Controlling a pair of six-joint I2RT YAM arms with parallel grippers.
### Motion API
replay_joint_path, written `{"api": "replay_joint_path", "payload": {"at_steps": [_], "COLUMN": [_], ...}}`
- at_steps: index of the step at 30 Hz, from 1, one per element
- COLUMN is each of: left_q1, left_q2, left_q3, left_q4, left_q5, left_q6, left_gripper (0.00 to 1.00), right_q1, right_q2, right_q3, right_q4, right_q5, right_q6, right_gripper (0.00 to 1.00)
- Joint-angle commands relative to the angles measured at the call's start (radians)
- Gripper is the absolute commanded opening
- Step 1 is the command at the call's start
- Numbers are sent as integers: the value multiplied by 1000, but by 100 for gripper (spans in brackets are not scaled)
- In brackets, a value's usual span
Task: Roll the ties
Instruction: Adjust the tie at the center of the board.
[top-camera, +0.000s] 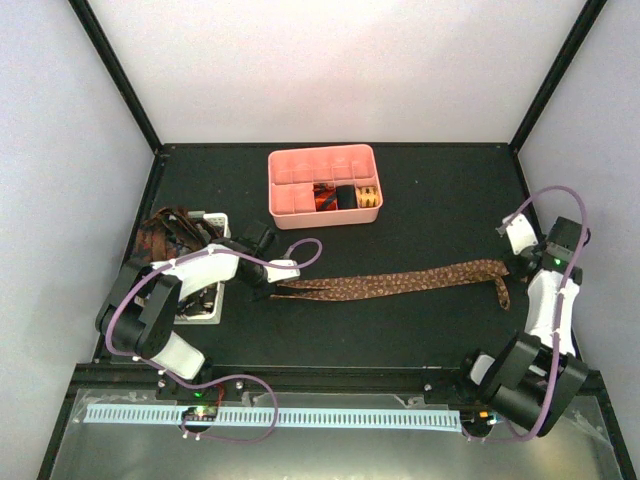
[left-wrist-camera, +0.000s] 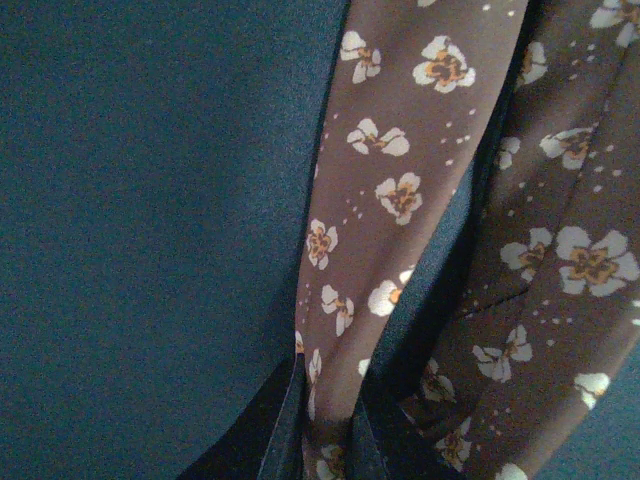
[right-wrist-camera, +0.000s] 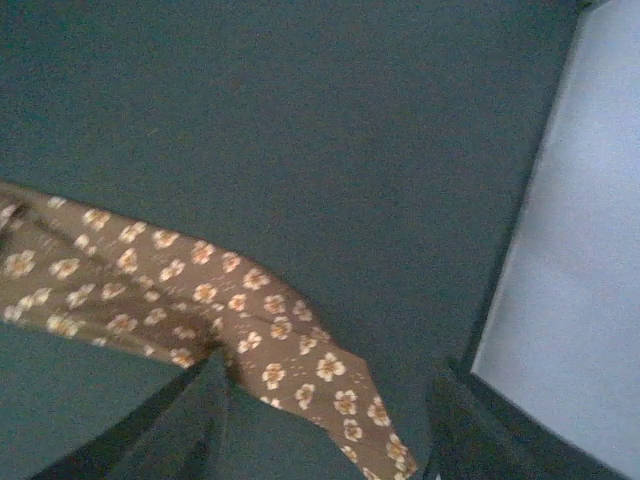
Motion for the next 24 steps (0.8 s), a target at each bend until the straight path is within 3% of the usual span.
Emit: {"api": "replay_joint_path", "payload": {"at_steps": [1, 6, 14, 24], "left_q1": [13, 14, 14, 17], "left_q2": [-14, -7, -3, 22], "left_q3": [-3, 9, 7, 16], "left_q4": [14, 2, 1, -2], "left_q5": [-15, 10, 21, 31], "left_q6": [14, 12, 15, 17], "left_gripper": [13, 13, 14, 14], "right_q1": [8, 8, 26, 77], "right_q2": [137, 300, 479, 556], "right_q3": [99, 122, 330, 348], "right_q4": [-278, -377, -494, -429], "right_q5": [-61, -27, 43, 203], "right_q6": [-165, -313, -477, -537], "right_gripper": [65, 68, 70, 68]}}
